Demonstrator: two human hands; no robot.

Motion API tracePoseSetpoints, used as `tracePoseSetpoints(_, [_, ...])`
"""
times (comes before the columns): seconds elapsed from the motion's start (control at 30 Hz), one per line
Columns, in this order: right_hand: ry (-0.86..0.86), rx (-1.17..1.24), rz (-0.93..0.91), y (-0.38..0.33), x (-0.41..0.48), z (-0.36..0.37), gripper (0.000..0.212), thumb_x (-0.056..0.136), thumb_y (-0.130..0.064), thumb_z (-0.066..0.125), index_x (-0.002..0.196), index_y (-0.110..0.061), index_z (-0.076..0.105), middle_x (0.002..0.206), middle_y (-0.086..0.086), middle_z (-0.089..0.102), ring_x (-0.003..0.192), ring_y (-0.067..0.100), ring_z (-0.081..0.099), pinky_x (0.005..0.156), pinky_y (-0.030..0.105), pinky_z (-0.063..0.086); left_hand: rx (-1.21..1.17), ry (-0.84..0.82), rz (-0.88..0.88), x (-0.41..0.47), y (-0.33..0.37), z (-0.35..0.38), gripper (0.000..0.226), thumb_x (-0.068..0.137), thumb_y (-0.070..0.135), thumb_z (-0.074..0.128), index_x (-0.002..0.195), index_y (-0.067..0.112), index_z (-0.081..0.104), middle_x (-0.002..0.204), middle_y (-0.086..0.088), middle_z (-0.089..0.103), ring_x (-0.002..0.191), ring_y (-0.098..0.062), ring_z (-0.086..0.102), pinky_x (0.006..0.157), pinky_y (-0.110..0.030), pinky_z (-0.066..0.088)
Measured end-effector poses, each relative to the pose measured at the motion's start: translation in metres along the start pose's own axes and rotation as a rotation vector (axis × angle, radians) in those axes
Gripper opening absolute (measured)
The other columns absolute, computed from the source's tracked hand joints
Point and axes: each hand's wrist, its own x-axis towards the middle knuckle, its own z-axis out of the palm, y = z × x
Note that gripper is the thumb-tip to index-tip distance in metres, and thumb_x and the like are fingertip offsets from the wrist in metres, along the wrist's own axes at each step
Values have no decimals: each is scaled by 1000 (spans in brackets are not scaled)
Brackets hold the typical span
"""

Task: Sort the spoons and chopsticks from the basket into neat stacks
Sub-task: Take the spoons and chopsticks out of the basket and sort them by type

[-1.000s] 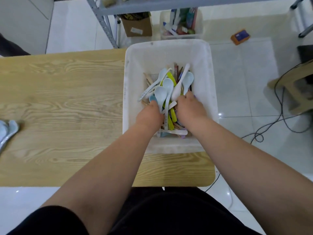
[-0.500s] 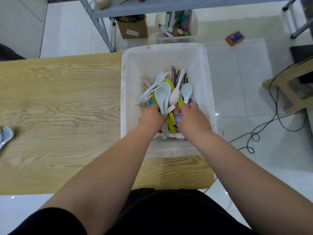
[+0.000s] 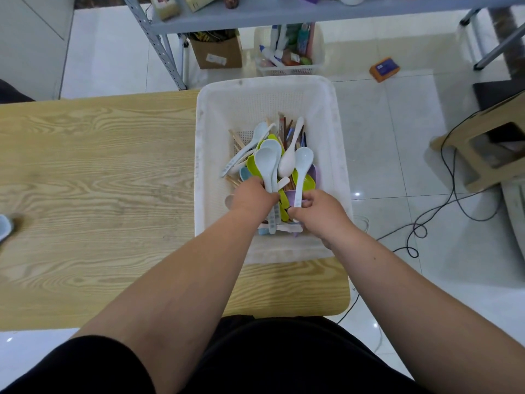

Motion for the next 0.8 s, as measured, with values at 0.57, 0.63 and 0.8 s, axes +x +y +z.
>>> tracePoseSetpoints(0.57, [-15, 107, -63, 2, -44, -6, 4, 97, -18, 61, 99, -20, 64, 93, 4, 72, 78, 11, 69, 79, 38, 57, -641, -56, -56, -29, -9, -8, 20, 83, 9, 61, 103, 13, 59, 95, -7, 73, 93, -28, 70, 85, -46, 57])
tracePoseSetpoints(0.63, [-15, 55, -138, 0, -51, -3, 3, 96, -23, 63, 95, -24, 66, 90, 2, 71, 85, 19, 68, 83, 42, 56, -856, -106, -43, -39, -14, -13, 28, 86, -3, 54, 107, 14, 61, 92, -7, 74, 87, -27, 75, 88, -55, 58])
tracePoseSetpoints(0.8, [-16, 4, -274, -8, -63, 4, 5, 96, -26, 65, 94, -29, 70, 81, -3, 67, 70, 8, 56, 69, 28, 47, -1209, -189, 24, -68, -15, -26, 20, 98, -8, 49, 113, 2, 59, 95, -14, 70, 87, -28, 73, 77, -50, 61])
